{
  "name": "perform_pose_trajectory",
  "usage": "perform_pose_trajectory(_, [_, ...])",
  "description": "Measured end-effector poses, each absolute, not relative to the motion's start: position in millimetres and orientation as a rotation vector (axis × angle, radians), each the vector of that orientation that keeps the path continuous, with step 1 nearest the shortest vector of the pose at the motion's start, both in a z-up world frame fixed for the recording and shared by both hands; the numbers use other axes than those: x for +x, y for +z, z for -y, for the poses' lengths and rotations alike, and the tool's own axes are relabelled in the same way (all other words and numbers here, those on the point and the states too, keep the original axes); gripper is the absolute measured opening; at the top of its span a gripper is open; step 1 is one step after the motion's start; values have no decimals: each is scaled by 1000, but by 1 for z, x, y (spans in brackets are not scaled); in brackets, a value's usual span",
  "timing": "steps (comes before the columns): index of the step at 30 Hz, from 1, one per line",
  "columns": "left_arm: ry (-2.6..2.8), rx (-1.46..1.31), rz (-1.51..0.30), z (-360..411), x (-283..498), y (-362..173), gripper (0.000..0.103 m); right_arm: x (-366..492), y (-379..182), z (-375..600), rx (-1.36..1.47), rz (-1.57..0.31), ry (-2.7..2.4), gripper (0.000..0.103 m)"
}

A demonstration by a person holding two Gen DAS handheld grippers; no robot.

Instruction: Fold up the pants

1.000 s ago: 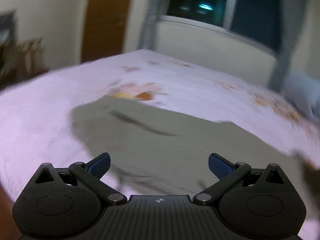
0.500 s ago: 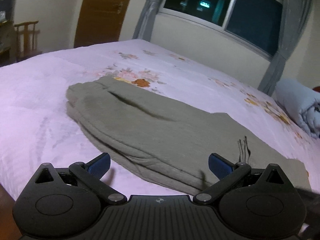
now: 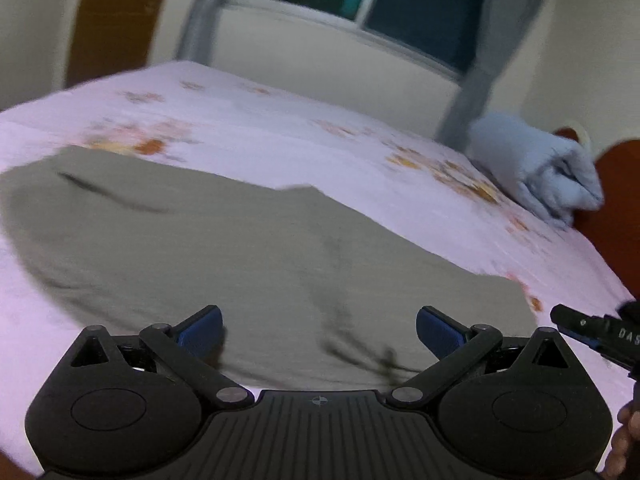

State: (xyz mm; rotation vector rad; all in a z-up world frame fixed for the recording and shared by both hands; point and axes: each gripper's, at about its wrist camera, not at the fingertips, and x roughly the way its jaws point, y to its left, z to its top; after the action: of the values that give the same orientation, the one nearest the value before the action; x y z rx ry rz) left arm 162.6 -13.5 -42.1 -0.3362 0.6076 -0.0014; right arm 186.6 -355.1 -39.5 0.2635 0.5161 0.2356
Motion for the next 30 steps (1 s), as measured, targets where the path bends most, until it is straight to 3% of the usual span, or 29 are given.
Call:
perform_pose_trajectory(3, [7,-332,-690,33,185,-47,103,192,-44,391,323,-532,166,23])
perform_pose_trajectory(6, [38,-352,-756,39,199,-60,95,193,-51,414,371,-533,149,24])
perform_pose_trajectory(7, [47,-353,-761,40,202,-64,86,195,-54,420,403,-536,142,24])
perform_pose_trajectory(8, [33,-352,-759,41,203,-64,61,197,-57,427,423,-541,125,24])
perform_pose_trajectory(9, [20,-361,-763,42,203,-65,47,198,-59,432,434,-544,115,24])
perform_pose_trajectory(13, [-1,-440,-721,34,197,-65,28,209,-66,440,451,-554,124,24])
perform_pose_trajectory(23, [19,-479,-741,33,192,-85,27,276,-60,415,481,-601,338,24])
perform_pose_trajectory(27, [5,-467,-744,32,194,-85,28,314,-90,406,467,-807,284,13])
perform_pose_trajectory(28, [-1,-469,-745,31,194,-84,31,313,-90,409,476,-800,290,12])
perform_pose_trajectory(30, [-22,-441,-742,31,193,-79,38,299,-77,411,426,-749,264,18])
